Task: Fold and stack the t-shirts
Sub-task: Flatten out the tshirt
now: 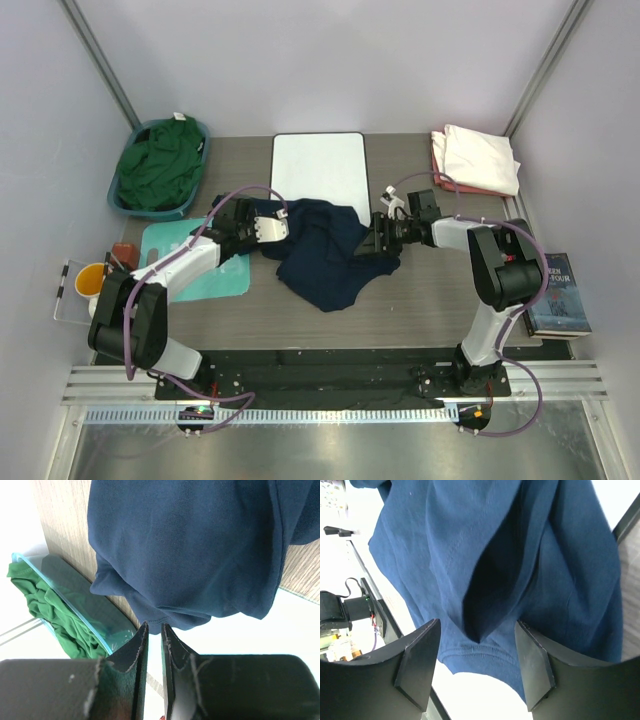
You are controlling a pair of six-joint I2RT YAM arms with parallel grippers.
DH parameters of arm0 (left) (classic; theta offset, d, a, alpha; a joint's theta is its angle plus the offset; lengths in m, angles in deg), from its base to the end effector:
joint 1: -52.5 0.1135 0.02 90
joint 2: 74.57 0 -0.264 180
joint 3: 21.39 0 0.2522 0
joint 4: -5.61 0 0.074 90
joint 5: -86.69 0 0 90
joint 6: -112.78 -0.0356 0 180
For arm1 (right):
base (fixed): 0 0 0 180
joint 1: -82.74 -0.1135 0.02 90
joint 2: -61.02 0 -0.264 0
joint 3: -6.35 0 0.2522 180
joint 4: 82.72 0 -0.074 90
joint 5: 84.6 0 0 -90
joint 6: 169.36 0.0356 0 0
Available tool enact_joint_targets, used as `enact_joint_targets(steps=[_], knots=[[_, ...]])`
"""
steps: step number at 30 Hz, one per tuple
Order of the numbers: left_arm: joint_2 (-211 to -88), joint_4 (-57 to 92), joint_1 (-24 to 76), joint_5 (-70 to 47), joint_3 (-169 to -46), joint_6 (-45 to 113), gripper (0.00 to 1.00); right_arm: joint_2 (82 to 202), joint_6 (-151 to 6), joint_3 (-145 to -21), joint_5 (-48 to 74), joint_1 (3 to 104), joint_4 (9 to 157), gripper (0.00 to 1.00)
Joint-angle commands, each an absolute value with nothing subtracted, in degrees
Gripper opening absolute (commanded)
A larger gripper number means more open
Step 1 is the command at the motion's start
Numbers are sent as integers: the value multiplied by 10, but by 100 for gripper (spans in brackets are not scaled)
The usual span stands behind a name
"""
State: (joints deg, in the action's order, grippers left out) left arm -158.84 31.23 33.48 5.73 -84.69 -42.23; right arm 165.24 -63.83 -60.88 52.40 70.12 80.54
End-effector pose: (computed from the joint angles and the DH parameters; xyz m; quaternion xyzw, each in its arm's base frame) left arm 0.2894 -0.0938 0.2066 0.5983 0.7077 0.2114 0.3108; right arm 0.3304 0.1007 0.1384 -0.1019 0.8744 0.4370 0.1847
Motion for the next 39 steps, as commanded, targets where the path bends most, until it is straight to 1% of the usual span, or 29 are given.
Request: enact_joint_targets(steps=[1, 3, 5, 6, 8, 10, 12, 14, 15, 16, 19, 22, 23, 25, 29, 36, 39], knots=[[-1595, 312, 333, 62, -866, -425, 16, 1663, -629, -642, 533, 703, 833, 65], [-1597, 312, 333, 62, -866, -425, 16, 1664, -626, -645, 534, 703, 832, 63], [-1599, 309, 333, 63, -867, -426, 17, 1666, -627, -646, 537, 702, 832, 59], [-1600, 309, 333, 63, -868, -425, 17, 1665, -627, -646, 538, 699, 833, 56], [-1604, 309, 333, 63, -872, -426, 17, 1663, -624, -645, 541, 697, 832, 54], [-1606, 307, 333, 63, -873, -425, 17, 1661, -623, -643, 544, 694, 833, 49], [-1609, 304, 334, 63, -874, -425, 16, 1656, -622, -638, 544, 691, 832, 47], [-1613, 301, 334, 62, -874, -427, 17, 1652, -621, -632, 544, 688, 832, 48], [-1614, 298, 334, 63, -874, -427, 17, 1650, -621, -631, 546, 687, 832, 51], [-1615, 297, 334, 62, -874, -428, 16, 1649, -621, -631, 546, 684, 832, 52], [-1621, 293, 334, 62, -876, -427, 17, 1647, -621, -623, 545, 681, 848, 53], [-1623, 290, 335, 61, -880, -429, 17, 1646, -621, -621, 544, 674, 849, 52], [-1624, 290, 335, 60, -879, -430, 17, 1646, -621, -623, 544, 673, 849, 49], [-1625, 290, 335, 60, -881, -429, 17, 1646, -623, -623, 544, 673, 846, 47], [-1626, 286, 336, 61, -881, -432, 17, 1642, -630, -618, 544, 673, 839, 51], [-1629, 283, 337, 60, -887, -434, 16, 1625, -671, -604, 543, 674, 783, 51], [-1630, 284, 337, 58, -888, -433, 16, 1619, -675, -595, 540, 674, 782, 48]])
